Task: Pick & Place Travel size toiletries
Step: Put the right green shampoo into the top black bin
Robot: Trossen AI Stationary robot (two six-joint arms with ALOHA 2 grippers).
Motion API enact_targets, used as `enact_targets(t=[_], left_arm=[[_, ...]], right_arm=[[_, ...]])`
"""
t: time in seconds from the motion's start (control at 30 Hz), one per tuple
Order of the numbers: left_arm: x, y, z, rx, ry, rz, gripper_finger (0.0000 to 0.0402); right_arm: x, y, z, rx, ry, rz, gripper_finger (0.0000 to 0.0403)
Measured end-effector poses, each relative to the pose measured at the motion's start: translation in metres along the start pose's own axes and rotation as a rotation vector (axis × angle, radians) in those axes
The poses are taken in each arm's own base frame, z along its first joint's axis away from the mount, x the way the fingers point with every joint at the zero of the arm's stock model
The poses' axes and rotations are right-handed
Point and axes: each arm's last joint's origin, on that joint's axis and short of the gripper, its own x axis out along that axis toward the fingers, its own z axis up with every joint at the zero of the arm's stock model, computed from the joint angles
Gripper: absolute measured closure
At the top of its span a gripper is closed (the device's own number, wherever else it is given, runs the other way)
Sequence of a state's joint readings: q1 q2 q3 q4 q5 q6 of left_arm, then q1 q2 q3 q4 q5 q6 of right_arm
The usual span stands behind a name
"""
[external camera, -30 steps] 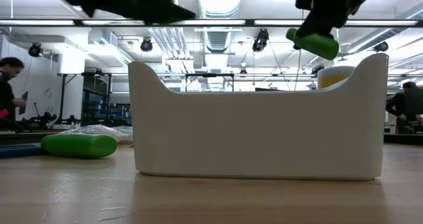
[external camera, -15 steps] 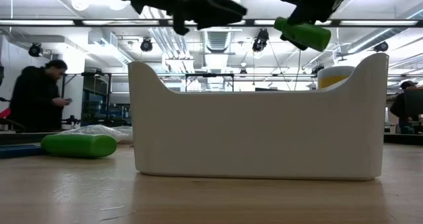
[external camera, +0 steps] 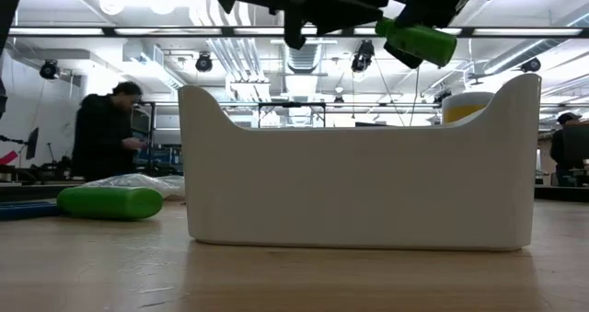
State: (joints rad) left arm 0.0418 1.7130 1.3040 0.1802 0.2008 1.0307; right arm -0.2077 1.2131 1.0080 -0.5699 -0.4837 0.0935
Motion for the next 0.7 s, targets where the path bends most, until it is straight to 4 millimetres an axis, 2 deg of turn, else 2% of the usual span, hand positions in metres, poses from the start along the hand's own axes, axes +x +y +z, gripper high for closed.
enact_targets(t=[0.23, 0.47, 0.7], left_arm=[[0.012, -0.002, -0.004, 0.053, -0.003, 0.004, 0.0234], [0.027, -0.001, -0.007, 0.056, 0.008, -0.001, 0.0234], [0.026, -0.002, -0.007, 0.034, 0.016, -0.033, 0.0234]], right_arm=[[0.000, 0.000, 0.000, -0.003, -0.005, 0.001, 0.0232], [0.000, 0.000, -0.003, 0.007, 0.022, 0.009, 0.0244], [0.000, 0.000, -0.003, 0.007, 0.020, 0.012, 0.0234]])
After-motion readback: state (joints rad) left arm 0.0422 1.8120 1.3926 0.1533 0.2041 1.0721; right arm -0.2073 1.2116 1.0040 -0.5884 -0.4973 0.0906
